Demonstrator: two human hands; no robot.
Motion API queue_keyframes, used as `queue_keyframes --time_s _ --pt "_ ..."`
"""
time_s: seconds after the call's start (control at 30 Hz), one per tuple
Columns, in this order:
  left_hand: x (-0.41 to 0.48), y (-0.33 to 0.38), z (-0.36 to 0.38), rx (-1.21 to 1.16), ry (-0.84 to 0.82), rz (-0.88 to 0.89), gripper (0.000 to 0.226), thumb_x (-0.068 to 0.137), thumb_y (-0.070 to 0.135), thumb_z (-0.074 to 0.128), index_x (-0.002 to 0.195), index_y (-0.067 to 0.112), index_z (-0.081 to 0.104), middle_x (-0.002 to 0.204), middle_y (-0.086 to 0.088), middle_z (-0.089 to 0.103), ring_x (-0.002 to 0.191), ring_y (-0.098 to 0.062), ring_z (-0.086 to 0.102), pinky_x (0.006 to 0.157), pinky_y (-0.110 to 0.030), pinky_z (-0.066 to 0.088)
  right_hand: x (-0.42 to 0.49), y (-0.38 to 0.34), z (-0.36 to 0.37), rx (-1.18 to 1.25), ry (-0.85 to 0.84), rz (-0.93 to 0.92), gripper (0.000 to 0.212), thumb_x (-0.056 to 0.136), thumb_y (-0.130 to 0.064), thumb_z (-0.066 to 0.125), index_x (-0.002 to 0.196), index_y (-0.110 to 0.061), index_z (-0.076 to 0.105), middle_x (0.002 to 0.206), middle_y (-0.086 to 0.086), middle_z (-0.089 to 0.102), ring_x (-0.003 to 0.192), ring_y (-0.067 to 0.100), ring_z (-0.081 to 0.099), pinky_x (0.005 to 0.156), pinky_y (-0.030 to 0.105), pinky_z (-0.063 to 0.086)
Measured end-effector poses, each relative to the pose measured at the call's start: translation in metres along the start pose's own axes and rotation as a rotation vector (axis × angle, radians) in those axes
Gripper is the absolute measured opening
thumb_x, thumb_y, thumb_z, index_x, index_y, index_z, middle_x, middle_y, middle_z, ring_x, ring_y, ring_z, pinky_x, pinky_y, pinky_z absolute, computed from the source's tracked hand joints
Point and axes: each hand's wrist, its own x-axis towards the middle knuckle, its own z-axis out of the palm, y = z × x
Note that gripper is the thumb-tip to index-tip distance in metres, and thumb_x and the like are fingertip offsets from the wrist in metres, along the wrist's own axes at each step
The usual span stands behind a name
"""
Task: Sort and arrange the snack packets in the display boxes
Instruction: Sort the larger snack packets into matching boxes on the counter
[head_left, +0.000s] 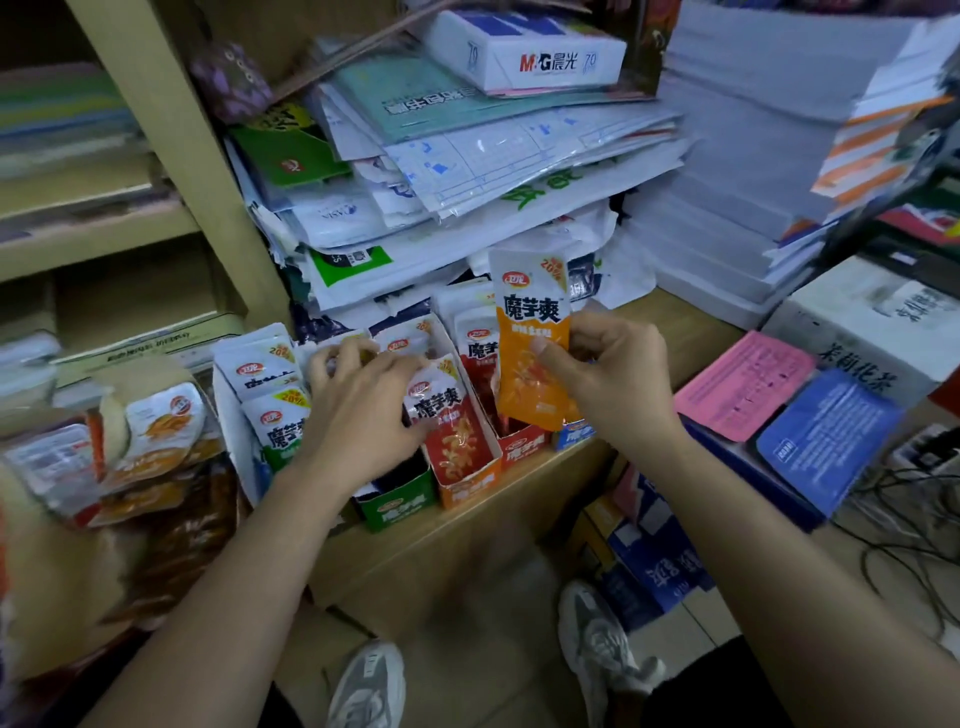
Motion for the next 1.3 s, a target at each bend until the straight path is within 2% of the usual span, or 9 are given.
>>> queue_keyframes --time_s 0.1,0.23,0.4,0.57,0.7,0.83,0.93,1.03,1.3 --pt "0.0 -0.002 -0.004 -0.28 0.099 -0.01 0.024 0.08 0.043 0.081 0.102 0.037 0.072 0.123 0.002 0.064 0.127 -0.014 0.039 0.098 -0.036 0.016 0.0 -0.001 0.007 -0.03 0.047 0.0 0.016 0.094 -0.025 0.071 0.089 -0.011 0.078 0.078 -0.002 0.076 0.068 0.013 0.072 0.057 0.042 0.058" --pt "-0.008 -0.012 -0.012 -0.563 0.005 0.072 0.006 0.078 0.048 0.078 0.08 0.048 0.072 0.127 0.015 0.062 0.126 0.0 0.031 0.101 -0.028 0.014 0.004 0.002 0.008 -0.05 0.131 0.02 0.022 0.094 -0.026 0.07 0.084 -0.007 0.075 0.075 0.001 0.075 0.066 0.019 0.071 0.056 0.043 0.058" --pt "-0.019 -0.027 -0.021 -0.662 -0.132 0.227 0.016 0.07 0.054 0.073 0.082 0.046 0.079 0.111 0.038 0.066 0.128 0.011 0.045 0.118 -0.033 0.01 0.004 0.002 0.007 -0.007 0.127 0.043 0.021 0.094 -0.025 0.07 0.089 -0.006 0.076 0.078 -0.001 0.076 0.069 0.016 0.073 0.056 0.044 0.059" --pt "-0.025 -0.031 -0.023 -0.657 -0.157 0.27 0.023 0.069 0.062 0.083 0.083 0.045 0.079 0.107 0.034 0.069 0.126 0.007 0.051 0.118 -0.033 0.01 0.0 -0.006 0.012 0.11 0.047 0.028 0.006 0.094 -0.019 0.07 0.091 -0.019 0.074 0.084 -0.014 0.074 0.072 -0.001 0.071 0.055 0.013 0.051" --pt "-0.03 -0.017 -0.023 -0.699 -0.057 0.149 0.032 0.068 0.071 0.074 0.078 0.041 0.071 0.091 0.029 0.071 0.114 0.008 0.046 0.11 -0.02 0.022 0.002 -0.005 0.015 0.094 0.024 -0.006 0.022 0.096 -0.019 0.069 0.078 -0.007 0.071 0.072 -0.012 0.071 0.066 0.005 0.068 0.053 0.026 0.053" --pt "-0.013 0.001 -0.018 -0.437 0.14 0.115 0.041 0.081 0.067 0.061 0.108 0.037 0.072 0.083 0.018 0.072 0.091 0.003 0.044 0.092 -0.03 0.028 0.0 -0.007 0.017 0.067 0.1 -0.012 0.019 0.096 -0.021 0.068 0.077 -0.02 0.072 0.071 -0.02 0.07 0.067 0.002 0.068 0.055 0.021 0.051" --pt "0.009 -0.005 -0.008 -0.147 0.169 0.061 0.034 0.092 0.053 0.064 0.118 0.033 0.072 0.109 0.009 0.073 0.104 -0.017 0.054 0.097 -0.039 0.025 -0.002 -0.006 0.016 0.065 0.21 0.01 0.014 0.096 -0.024 0.069 0.086 -0.018 0.075 0.076 -0.014 0.073 0.066 0.003 0.067 0.053 0.02 0.049" --pt "0.016 -0.007 -0.001 0.033 0.04 0.015 0.04 0.092 0.058 0.059 0.126 0.037 0.066 0.14 0.01 0.059 0.133 -0.025 0.035 0.106 -0.049 0.017 -0.003 -0.006 0.012 0.095 0.233 0.02 0.013 0.096 -0.022 0.068 0.09 -0.015 0.077 0.078 -0.011 0.074 0.063 0.002 0.066 0.053 0.016 0.047" --pt "0.025 -0.002 -0.001 0.076 -0.085 -0.023 0.028 0.093 0.05 0.056 0.116 0.038 0.065 0.122 0.01 0.063 0.138 -0.024 0.025 0.101 -0.048 0.009 -0.007 0.002 0.017 0.13 -0.055 0.025 0.025 0.094 -0.022 0.071 0.087 0.002 0.074 0.082 0.006 0.077 0.072 0.024 0.075 0.053 0.052 0.057"
